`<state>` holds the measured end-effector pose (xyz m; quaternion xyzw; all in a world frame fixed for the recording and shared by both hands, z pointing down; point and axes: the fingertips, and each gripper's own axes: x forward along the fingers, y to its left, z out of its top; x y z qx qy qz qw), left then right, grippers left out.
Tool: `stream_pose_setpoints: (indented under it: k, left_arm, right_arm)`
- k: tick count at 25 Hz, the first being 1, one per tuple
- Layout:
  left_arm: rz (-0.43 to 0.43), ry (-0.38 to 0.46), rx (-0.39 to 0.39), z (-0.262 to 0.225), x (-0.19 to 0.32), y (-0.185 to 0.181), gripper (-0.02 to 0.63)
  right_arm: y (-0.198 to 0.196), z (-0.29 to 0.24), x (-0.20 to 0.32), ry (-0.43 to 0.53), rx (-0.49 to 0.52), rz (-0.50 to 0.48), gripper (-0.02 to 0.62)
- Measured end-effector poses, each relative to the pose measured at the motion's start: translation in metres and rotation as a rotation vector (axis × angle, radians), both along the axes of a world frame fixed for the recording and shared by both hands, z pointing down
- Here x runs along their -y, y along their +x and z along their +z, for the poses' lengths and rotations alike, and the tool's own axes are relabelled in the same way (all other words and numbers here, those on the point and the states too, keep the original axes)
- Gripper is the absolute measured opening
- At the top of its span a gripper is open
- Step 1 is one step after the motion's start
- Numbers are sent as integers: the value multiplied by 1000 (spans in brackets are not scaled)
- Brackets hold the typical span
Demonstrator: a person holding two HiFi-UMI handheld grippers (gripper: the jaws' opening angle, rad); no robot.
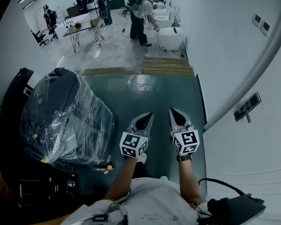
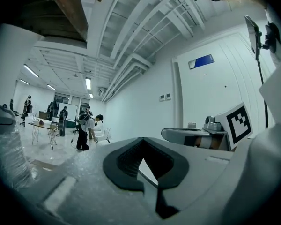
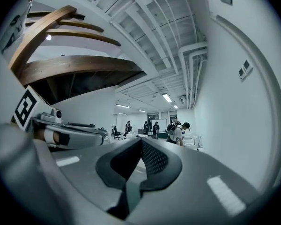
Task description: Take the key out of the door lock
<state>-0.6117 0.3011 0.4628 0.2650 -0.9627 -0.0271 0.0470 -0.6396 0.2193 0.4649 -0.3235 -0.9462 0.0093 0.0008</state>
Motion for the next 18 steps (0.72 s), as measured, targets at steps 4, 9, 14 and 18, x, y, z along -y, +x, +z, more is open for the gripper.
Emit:
stream_pose_setpoints:
  k: [4,9,14,18]
  left_arm:
    - [62,33,27,-12,-16,-68,3]
    - [109,56,30,-17,-47,-146,3]
    - [168,97,-27,1,-47,-209,2]
    - [311,93,-43,7,20,-235,2]
  right_arm:
    - [-64,-8,-15,21,14,55,6]
    - [-122,-15,-48,53,15,58,6]
    - [-147,7,-36,106,-42,124,6]
    - [-175,11,35,82,-70,282,5]
